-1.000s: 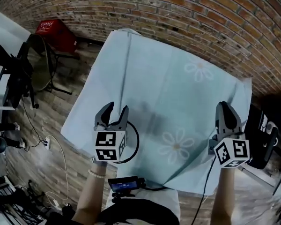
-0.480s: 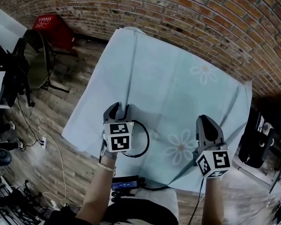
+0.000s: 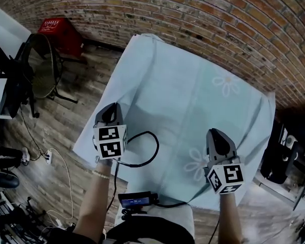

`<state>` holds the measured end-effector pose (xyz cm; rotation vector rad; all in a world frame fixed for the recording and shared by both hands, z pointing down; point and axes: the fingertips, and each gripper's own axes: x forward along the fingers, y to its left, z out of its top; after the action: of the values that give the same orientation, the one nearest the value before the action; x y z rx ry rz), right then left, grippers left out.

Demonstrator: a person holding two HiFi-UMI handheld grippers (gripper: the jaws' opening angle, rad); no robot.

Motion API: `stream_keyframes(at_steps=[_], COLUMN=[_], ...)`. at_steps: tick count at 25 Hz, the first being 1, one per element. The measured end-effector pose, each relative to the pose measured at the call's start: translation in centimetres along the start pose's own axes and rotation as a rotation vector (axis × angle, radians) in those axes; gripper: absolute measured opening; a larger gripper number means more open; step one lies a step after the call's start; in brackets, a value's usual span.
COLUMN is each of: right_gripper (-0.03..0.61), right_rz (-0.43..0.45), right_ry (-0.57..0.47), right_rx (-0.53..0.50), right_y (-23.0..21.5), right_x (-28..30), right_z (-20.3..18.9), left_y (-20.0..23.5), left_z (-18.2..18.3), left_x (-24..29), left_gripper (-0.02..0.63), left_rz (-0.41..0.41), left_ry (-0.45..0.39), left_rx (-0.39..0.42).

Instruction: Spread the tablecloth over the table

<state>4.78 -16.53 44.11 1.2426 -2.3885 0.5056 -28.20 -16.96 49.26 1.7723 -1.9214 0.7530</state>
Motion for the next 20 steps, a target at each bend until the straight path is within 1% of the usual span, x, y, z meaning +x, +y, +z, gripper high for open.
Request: stream_keyframes(at_steps=[2,7,10,14,17,20], right_gripper=[0.052,0.051,0.051,0.049,0.049,0.049], right_rz=[0.008,0.024,0.029,0.036,0.038,0.034], right_ry=[0.010,0.022,0.026,0.037,0.044,0.052], right_rx=[-0.003,-0.007,-0.011,-0.023,-0.024,-0.023], right_y=[0.9,3.1,4.2,5.5,6.2,6.8], right_x=[0.5,1.7,2.4,3.4,4.2,4.7], right_z=[-0.1,0.2,0.4,0.6,0.8,1.0], left_y=[2.4,8.3,11.6,15.6,18.1,20.1], left_z=[1.6,5.6,7.4,9.1,10.4,11.1], left_x=[0.5,1.9,2.6,3.3,3.7,4.3], left_gripper=[0.015,0.015,0.015,0.015,0.015,0.015], left_rz=[0.020,0.077,0.116,0.174,0.209,0.229], left_ry=[-0.023,-0.077,-0.103,-0.117,-0.129,-0.129], left_rx=[0.020,0.100,0.112,0.139,0.148,0.148])
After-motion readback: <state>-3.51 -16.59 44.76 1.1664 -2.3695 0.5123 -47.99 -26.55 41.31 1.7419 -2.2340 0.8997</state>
